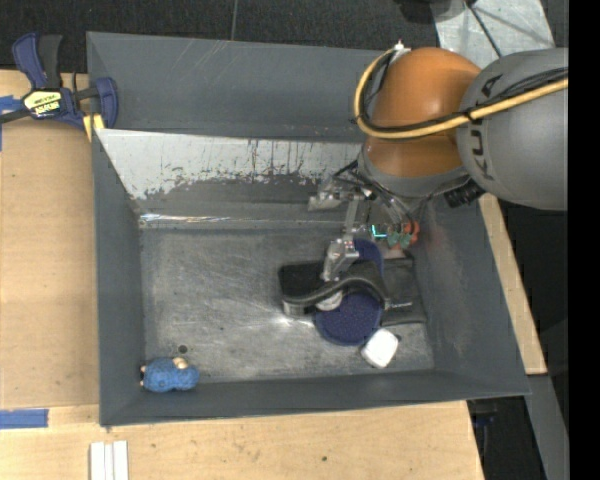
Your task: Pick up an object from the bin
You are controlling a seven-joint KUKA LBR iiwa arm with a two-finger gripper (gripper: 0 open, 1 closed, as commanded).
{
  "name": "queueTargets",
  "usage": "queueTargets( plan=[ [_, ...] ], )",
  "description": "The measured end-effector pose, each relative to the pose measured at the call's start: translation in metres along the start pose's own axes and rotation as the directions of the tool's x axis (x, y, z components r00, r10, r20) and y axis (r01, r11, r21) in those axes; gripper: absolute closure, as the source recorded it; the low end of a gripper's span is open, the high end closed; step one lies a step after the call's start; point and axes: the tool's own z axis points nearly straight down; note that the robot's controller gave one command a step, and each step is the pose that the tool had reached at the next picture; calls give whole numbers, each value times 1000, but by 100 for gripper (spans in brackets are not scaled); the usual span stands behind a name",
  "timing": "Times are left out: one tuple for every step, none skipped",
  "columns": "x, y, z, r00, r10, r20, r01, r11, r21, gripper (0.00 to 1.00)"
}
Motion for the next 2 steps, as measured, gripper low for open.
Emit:
queueTargets(
  plan=[
    [-2,0,-4,1000,1,8,-1,1000,0,100],
    [35,-41,-103,975,-221,13,221,975,5,100]
  ],
)
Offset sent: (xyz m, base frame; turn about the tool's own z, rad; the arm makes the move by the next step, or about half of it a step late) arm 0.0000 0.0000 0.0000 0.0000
